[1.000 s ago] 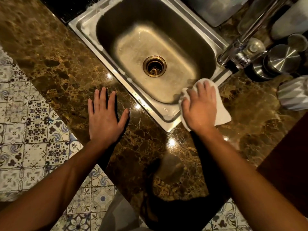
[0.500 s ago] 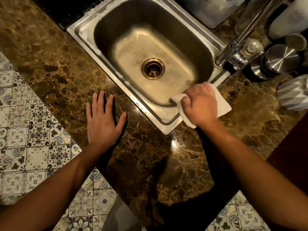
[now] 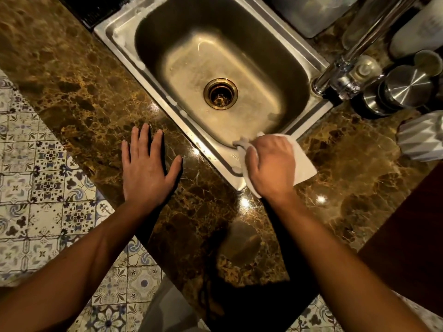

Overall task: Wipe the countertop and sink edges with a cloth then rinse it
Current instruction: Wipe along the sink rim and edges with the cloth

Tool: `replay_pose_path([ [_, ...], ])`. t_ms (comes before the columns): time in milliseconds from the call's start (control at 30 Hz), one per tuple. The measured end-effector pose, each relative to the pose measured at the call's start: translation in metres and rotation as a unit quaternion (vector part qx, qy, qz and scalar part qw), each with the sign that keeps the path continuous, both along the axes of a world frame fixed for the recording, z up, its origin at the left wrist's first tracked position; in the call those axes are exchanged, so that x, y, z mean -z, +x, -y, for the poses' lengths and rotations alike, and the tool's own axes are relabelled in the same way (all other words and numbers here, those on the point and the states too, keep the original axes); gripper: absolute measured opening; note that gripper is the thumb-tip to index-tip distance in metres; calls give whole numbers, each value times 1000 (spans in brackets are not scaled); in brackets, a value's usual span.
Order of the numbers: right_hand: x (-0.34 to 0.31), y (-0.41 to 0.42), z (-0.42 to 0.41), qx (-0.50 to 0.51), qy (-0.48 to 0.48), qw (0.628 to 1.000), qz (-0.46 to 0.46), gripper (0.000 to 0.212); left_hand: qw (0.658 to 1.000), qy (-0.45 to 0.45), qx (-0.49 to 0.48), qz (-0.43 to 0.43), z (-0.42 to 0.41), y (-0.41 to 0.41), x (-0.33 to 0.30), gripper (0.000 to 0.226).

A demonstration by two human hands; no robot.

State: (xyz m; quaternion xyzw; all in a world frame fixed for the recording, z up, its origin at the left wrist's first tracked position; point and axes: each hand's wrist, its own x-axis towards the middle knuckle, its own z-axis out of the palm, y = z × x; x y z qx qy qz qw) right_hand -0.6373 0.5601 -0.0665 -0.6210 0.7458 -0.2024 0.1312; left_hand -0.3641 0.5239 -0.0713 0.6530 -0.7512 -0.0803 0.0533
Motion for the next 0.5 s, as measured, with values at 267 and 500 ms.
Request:
replay_pose_path([
  [267, -6, 82, -35, 10, 29, 998, 58, 51, 1000, -2, -2, 6, 0, 0, 0, 78],
  [500, -4, 48, -43, -95, 2, 995, 26, 50, 1000, 2, -5, 4, 0, -1, -2, 78],
])
